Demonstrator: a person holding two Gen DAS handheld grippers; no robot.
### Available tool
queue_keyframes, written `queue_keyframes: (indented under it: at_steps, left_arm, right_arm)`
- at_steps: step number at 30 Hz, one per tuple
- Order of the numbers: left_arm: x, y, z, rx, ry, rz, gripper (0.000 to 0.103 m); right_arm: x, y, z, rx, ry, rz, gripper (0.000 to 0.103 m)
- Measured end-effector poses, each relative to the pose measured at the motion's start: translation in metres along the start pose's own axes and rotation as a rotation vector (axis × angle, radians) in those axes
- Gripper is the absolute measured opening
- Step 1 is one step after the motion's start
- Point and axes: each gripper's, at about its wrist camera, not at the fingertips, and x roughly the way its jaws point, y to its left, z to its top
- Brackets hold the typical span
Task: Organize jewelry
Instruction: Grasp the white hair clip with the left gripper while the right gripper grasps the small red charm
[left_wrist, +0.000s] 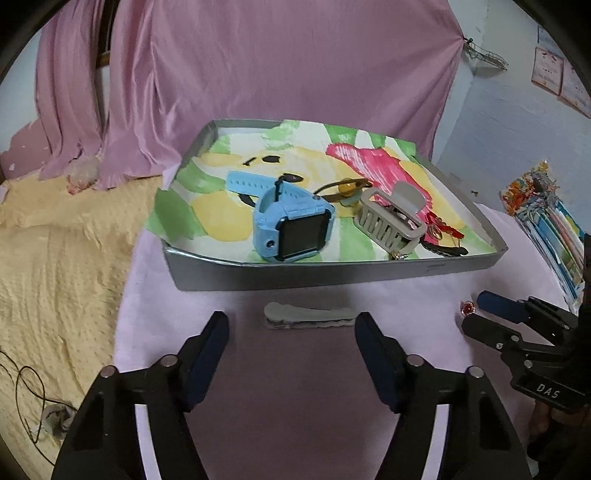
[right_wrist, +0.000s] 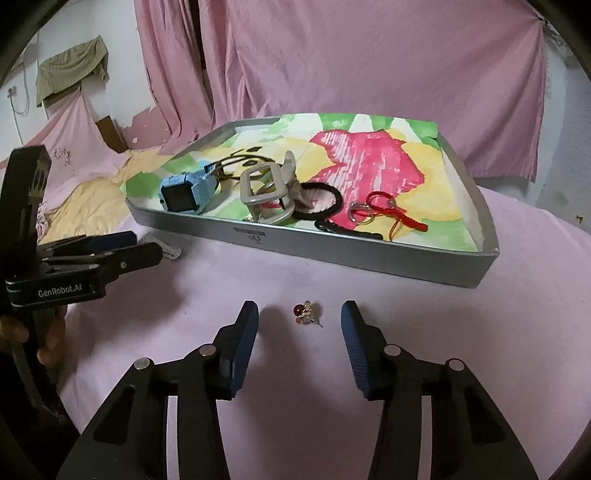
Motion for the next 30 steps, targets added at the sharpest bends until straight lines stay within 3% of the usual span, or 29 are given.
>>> queue_keyframes:
  at_steps: [4,15,20,23,30]
  left_arm:
    - [0.002,0.000,0.003,-0.001,0.008,-0.020,0.059]
    - [0.003,0.000,0.006,-0.001,0.005,-0.022,0.019]
    - [-0.001,-0.004,0.002,0.014,-0.004,-0.019,0.015]
    - [-0.003,-0.008,-0.002,0.026,0.004,-0.025,0.006]
    - [-0.006,-0.019,-0.013,0.046,0.006,-0.031,0.004]
  right_arm:
    - [0.003,0.000,0.001,0.006,0.009,0.008,0.035]
    - [0.003,-0.003,-0.001,0.025,0.001,0.008,0.030]
    - [0.002,-0.005,-0.001,0.031,0.000,0.004,0.021]
    - [0.002,-0.004,-0.001,0.024,0.002,0.001,0.015]
    - [0.003,-0.007,0.000,0.013,0.009,0.015,0.013]
